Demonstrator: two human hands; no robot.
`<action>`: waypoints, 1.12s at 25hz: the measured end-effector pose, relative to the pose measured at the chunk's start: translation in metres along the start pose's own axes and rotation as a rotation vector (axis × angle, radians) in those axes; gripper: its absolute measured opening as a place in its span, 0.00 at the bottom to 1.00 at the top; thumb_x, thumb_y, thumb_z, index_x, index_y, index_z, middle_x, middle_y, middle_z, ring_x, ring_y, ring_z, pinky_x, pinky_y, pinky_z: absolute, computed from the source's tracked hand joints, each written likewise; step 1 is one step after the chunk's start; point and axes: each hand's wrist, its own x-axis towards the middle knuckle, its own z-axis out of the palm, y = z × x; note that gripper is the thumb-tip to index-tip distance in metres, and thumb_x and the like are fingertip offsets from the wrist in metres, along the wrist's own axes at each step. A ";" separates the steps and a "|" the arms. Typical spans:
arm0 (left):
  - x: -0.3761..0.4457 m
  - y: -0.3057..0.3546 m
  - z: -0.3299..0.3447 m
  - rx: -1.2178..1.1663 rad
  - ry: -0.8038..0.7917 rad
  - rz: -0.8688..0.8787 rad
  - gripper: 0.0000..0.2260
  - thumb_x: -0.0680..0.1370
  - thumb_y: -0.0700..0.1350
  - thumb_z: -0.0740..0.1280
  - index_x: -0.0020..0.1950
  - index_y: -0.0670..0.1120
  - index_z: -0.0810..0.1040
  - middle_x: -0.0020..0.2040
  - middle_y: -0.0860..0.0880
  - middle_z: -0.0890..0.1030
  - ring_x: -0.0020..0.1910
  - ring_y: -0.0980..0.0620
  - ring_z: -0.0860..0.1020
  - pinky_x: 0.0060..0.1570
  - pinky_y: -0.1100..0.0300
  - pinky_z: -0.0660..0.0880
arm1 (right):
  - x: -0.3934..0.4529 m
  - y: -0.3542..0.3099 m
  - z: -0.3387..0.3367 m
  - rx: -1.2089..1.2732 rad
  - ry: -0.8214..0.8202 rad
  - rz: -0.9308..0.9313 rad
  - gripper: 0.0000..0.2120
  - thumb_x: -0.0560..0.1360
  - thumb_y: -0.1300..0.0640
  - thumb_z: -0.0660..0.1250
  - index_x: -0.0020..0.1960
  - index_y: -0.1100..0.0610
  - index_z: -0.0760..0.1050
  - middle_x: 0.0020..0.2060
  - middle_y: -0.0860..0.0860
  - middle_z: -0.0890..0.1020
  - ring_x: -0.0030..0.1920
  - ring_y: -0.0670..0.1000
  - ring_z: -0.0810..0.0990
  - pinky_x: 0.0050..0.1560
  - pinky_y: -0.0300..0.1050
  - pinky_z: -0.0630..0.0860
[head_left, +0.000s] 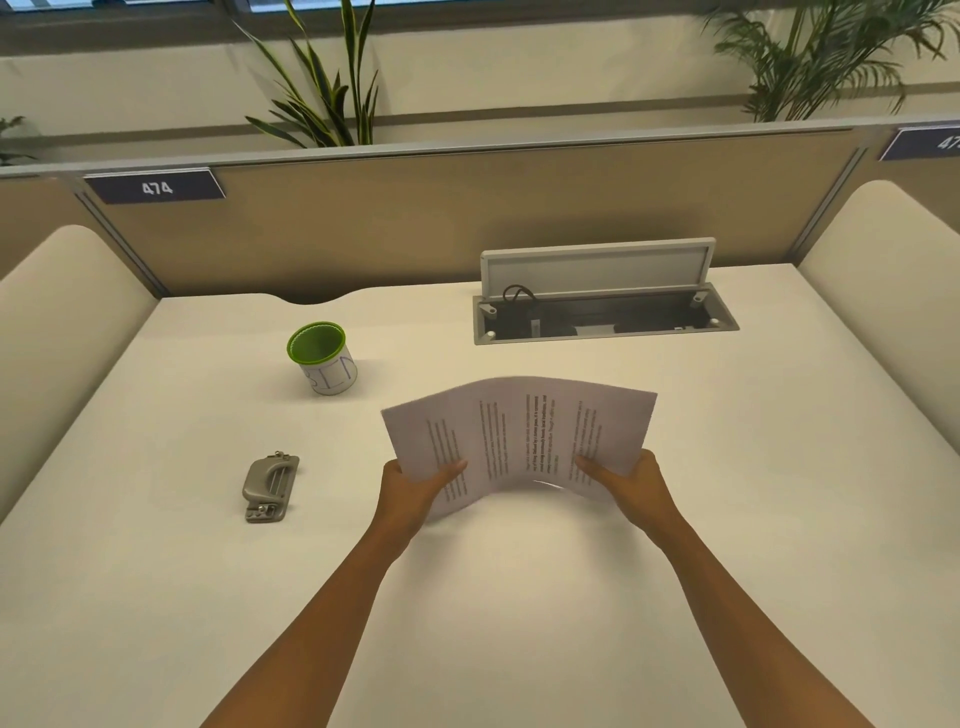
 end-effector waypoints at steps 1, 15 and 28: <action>0.001 0.002 0.002 -0.011 0.017 -0.024 0.16 0.69 0.46 0.81 0.54 0.49 0.83 0.50 0.51 0.88 0.49 0.52 0.86 0.41 0.64 0.82 | 0.000 -0.004 0.000 -0.003 0.030 -0.007 0.14 0.71 0.52 0.78 0.55 0.51 0.82 0.51 0.48 0.87 0.51 0.50 0.86 0.41 0.35 0.81; -0.021 0.026 0.068 -0.653 0.109 -0.208 0.13 0.73 0.38 0.76 0.57 0.46 0.82 0.52 0.47 0.88 0.48 0.48 0.87 0.43 0.52 0.83 | -0.024 -0.037 0.079 0.647 0.053 0.135 0.20 0.76 0.58 0.72 0.67 0.51 0.74 0.60 0.49 0.84 0.61 0.53 0.83 0.57 0.53 0.81; 0.007 0.049 -0.019 -0.509 -0.312 -0.417 0.39 0.70 0.73 0.64 0.67 0.44 0.80 0.63 0.44 0.83 0.54 0.45 0.82 0.49 0.51 0.75 | -0.007 -0.032 0.017 0.376 -0.097 0.115 0.17 0.78 0.63 0.69 0.66 0.53 0.76 0.60 0.52 0.84 0.58 0.56 0.85 0.57 0.54 0.82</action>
